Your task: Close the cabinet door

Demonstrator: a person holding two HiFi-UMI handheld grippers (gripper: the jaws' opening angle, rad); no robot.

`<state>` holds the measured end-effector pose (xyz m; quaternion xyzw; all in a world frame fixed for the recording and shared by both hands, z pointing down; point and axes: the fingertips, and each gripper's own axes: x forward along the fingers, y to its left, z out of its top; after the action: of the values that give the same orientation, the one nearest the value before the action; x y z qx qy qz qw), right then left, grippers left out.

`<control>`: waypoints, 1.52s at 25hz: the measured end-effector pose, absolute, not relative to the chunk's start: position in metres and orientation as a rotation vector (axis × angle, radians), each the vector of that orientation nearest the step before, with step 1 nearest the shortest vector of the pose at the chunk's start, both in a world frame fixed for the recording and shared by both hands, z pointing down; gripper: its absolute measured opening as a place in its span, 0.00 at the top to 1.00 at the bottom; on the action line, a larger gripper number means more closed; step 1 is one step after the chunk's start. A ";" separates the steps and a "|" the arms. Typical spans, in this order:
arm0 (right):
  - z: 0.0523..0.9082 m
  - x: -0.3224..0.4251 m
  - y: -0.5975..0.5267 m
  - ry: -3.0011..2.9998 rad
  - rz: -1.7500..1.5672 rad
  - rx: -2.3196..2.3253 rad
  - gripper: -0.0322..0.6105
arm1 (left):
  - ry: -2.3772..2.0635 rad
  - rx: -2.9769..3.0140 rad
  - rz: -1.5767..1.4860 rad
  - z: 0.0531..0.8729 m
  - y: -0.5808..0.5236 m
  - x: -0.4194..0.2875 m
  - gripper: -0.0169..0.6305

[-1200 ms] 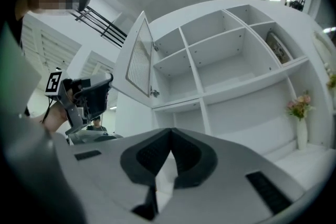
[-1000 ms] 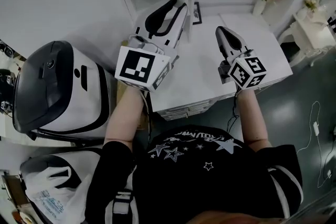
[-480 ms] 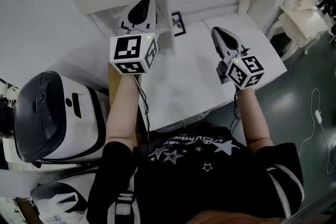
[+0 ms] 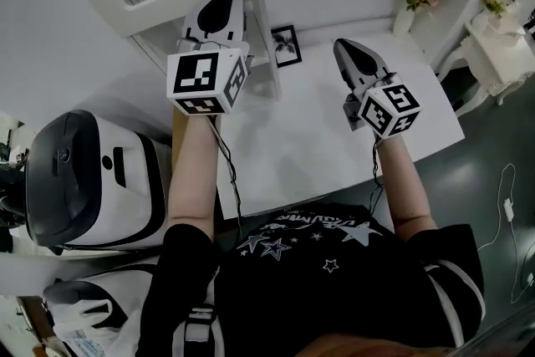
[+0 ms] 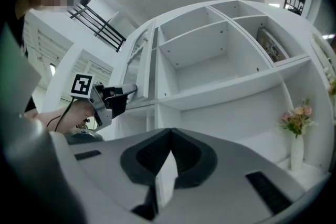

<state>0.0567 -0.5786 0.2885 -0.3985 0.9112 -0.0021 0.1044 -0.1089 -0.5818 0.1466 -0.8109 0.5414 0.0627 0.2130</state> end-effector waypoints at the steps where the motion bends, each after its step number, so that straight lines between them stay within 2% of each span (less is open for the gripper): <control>1: 0.290 0.057 -0.583 2.689 -0.010 -1.167 0.94 | 1.502 -2.249 0.165 0.146 -0.586 -0.108 0.96; 21: 0.300 0.065 -0.613 2.717 -0.042 -1.171 0.94 | 1.490 -2.305 0.104 0.150 -0.634 -0.095 0.96; 28: 0.301 0.051 -0.576 2.696 -0.047 -1.218 0.94 | 1.509 -2.353 0.087 0.170 -0.614 -0.109 0.96; 38: 0.349 0.043 -0.489 2.662 -0.150 -1.493 0.94 | 1.355 -2.492 0.081 0.227 -0.544 -0.106 0.96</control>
<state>0.0435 -0.4888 0.3486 -0.4882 0.8703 -0.0492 0.0431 -0.1061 -0.5437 0.2271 -0.8681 0.4719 0.0283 0.1514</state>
